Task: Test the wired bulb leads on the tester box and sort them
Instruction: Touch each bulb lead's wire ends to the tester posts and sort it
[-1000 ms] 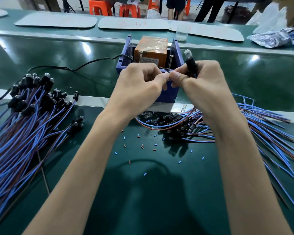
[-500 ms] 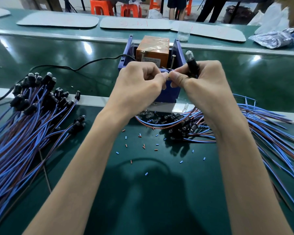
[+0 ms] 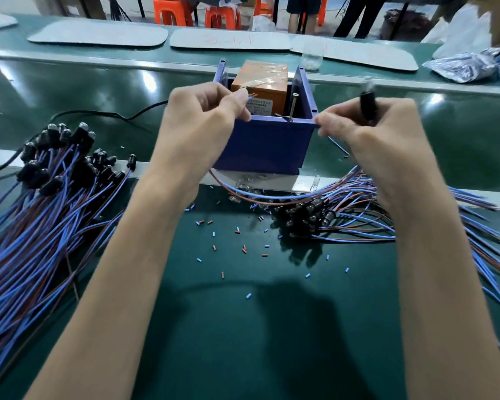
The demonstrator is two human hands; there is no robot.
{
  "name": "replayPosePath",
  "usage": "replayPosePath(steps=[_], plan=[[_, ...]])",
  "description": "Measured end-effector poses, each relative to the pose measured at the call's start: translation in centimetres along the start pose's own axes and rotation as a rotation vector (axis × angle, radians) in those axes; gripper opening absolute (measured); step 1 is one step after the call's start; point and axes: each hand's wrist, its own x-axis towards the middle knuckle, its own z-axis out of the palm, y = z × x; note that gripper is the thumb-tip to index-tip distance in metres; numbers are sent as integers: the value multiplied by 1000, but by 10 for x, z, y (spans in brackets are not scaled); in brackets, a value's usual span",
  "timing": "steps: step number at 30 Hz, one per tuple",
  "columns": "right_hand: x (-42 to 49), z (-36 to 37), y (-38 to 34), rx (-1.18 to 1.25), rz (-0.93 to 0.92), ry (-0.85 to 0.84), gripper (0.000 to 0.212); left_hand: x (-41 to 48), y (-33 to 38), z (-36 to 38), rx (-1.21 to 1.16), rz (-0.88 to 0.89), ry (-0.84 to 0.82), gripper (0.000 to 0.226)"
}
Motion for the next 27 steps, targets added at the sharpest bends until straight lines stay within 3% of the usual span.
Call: replayPosePath(steps=[6, 13, 18, 22, 24, 27], plan=[[-7, 23, -4, -60, 16, -238, 16, -3, 2, 10, -85, -32, -59, 34], [-3, 20, -3, -71, 15, -115, 19, -1, 2, 13, -184, -147, -124, 38], [1, 15, 3, -16, 83, -6, 44, -1, 1, 17, -287, -198, -247, 42], [1, 15, 1, 130, 76, 173, 30, -2, 1, 21, -339, -142, -223, 37], [-1, 14, -2, 301, 68, 156, 37, -4, 2, 23, -387, -120, -204, 33], [-4, 14, -4, 343, 78, 96, 44, -8, 5, 27, -477, -117, -155, 23]])
